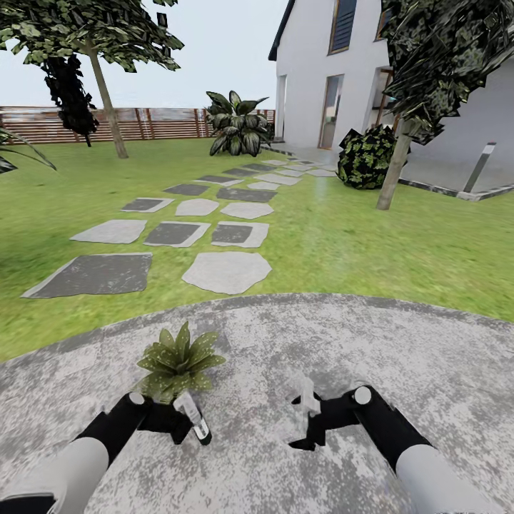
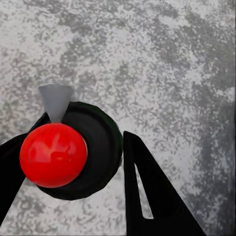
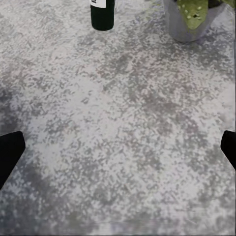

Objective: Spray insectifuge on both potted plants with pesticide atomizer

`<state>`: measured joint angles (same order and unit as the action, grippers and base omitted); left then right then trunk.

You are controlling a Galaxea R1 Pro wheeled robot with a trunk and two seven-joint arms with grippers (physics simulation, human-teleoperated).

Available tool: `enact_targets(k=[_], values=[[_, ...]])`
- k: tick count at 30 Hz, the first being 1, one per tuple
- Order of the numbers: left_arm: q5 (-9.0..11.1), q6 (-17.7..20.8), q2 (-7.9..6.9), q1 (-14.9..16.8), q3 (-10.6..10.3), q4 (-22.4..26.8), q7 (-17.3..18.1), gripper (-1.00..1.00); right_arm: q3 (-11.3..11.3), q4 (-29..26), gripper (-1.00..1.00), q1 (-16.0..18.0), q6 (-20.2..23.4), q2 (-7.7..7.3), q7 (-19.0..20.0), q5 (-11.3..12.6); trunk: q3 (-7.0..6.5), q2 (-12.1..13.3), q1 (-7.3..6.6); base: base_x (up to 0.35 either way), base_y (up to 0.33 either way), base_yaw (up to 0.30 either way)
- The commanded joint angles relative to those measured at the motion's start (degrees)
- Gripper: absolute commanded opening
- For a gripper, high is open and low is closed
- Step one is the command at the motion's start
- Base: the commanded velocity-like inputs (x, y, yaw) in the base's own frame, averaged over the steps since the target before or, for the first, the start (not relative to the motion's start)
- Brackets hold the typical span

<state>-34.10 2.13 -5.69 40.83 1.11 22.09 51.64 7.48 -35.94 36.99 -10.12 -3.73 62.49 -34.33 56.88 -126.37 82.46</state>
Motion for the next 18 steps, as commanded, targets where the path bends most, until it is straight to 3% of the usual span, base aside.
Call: enact_targets(k=[1, 4, 7, 8, 10, 12, 16, 18], values=[[1.01, 0.2, 0.23, -0.02, 0.39, -1.24, -1.51, -1.0, 0.1, 2.46, 1.0, -0.01, -0.73, -0.96, -2.32, -0.18, 0.04, -0.02, -0.02, 0.0, 0.0, 0.0], [4.0, 0.08, 0.88, -0.09, 0.67, -4.84, -9.44, -1.0, -0.08, 11.9, 1.0, -0.28, -4.58, -3.39, -10.51, 3.24, 0.04, -0.02, -0.02, 0.0, 0.0, 0.0], [8.16, -0.76, 3.2, -0.14, 0.73, -9.63, -17.24, -1.0, -1.38, 23.91, 1.0, -1.26, -14.46, -5.83, -21.22, 12.69, 0.04, -0.02, -0.02, 0.0, 0.0, 0.0], [9.55, -2.23, 3.81, -0.36, 0.73, -11.28, -20.16, -1.0, -1.57, 27.88, 1.0, -1.41, -18.2, -6.35, -23.83, 16.01, 0.04, -0.02, -0.02, 0.0, 0.0, 0.0], [12.18, -5.98, 4.4, -1.92, 0.74, -13.0, -25.1, -1.0, -1.75, 32.26, 1.0, -2.27, -23.23, -6.73, -26.58, 19.98, 0.04, -0.02, -0.02, 0.0, 0.0, 0.0], [15.36, -8.03, 4.68, -3.22, 0.78, -13.56, -29.55, -1.0, -1.85, 33.55, 1.0, -4.43, -25.26, -6.75, -29.76, 22.57, 0.04, -0.02, -0.02, 0.0, 0.0, 0.0], [24.64, -10.5, 5.43, -7.33, 0.75, -14.08, -39.55, -1.0, -1.86, 34.32, 1.0, -10.09, -27.13, -6.21, -43.61, 30.18, 0.04, -0.02, -0.02, 0.0, 0.0, 0.0], [25.92, -12.5, 5.63, -8.74, 0.74, -14.19, -41.68, -1.0, -1.89, 34.36, 1.0, -10.82, -27.43, -6.14, -47.17, 31.86, 0.04, -0.02, -0.02, 0.0, 0.0, 0.0]])
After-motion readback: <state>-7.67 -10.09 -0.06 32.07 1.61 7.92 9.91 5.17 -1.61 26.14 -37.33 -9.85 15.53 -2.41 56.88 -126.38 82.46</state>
